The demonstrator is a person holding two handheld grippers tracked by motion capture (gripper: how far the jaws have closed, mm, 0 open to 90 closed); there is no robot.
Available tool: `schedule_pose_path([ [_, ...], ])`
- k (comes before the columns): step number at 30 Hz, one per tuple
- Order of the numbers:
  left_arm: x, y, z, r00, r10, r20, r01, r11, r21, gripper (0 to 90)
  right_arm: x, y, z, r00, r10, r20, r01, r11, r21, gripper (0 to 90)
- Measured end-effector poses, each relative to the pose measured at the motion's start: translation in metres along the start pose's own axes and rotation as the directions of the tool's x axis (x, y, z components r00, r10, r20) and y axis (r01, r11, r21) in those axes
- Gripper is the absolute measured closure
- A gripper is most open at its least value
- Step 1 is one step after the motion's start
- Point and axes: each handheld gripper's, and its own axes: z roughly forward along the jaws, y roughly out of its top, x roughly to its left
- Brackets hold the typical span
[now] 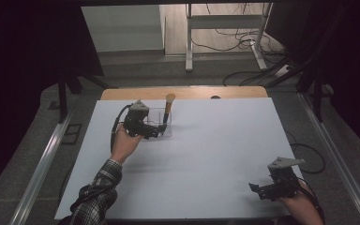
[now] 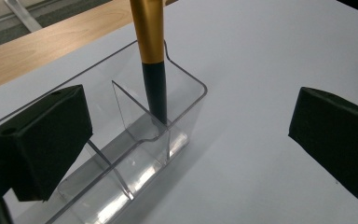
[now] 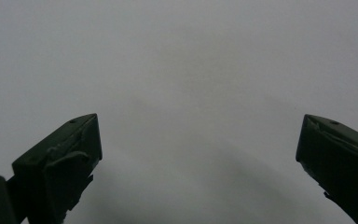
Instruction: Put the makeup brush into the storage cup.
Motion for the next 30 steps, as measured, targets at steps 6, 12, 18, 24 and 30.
schedule_pose_path([
  [6,0.000,-0.002,-0.003,1.0000,0.002,0.005,-0.002,1.0000,0.003,0.0,-0.001,0.000,-0.001,1.0000,0.004,-0.003,-0.004,0.9999,-0.010,0.0],
  [12,0.000,-0.005,-0.005,1.0000,-0.002,0.004,0.001,0.9999,0.013,0.0,-0.001,0.000,-0.001,0.9999,0.009,-0.003,-0.010,0.9999,-0.013,0.0],
  [18,-0.001,-0.007,-0.007,1.0000,0.002,0.009,-0.002,0.9998,0.021,0.0,-0.001,0.000,-0.001,0.9999,0.010,-0.003,-0.010,0.9999,-0.014,0.0],
  [24,-0.003,-0.010,-0.010,0.9999,-0.001,0.017,0.000,0.9997,0.025,0.0,-0.001,0.000,-0.001,0.9999,0.010,-0.003,-0.010,0.9999,-0.014,0.0],
  [30,-0.003,-0.014,-0.013,0.9998,-0.007,0.021,0.006,0.9995,0.029,0.0,-0.001,0.000,-0.001,0.9999,0.010,-0.003,-0.010,0.9998,-0.015,0.0],
])
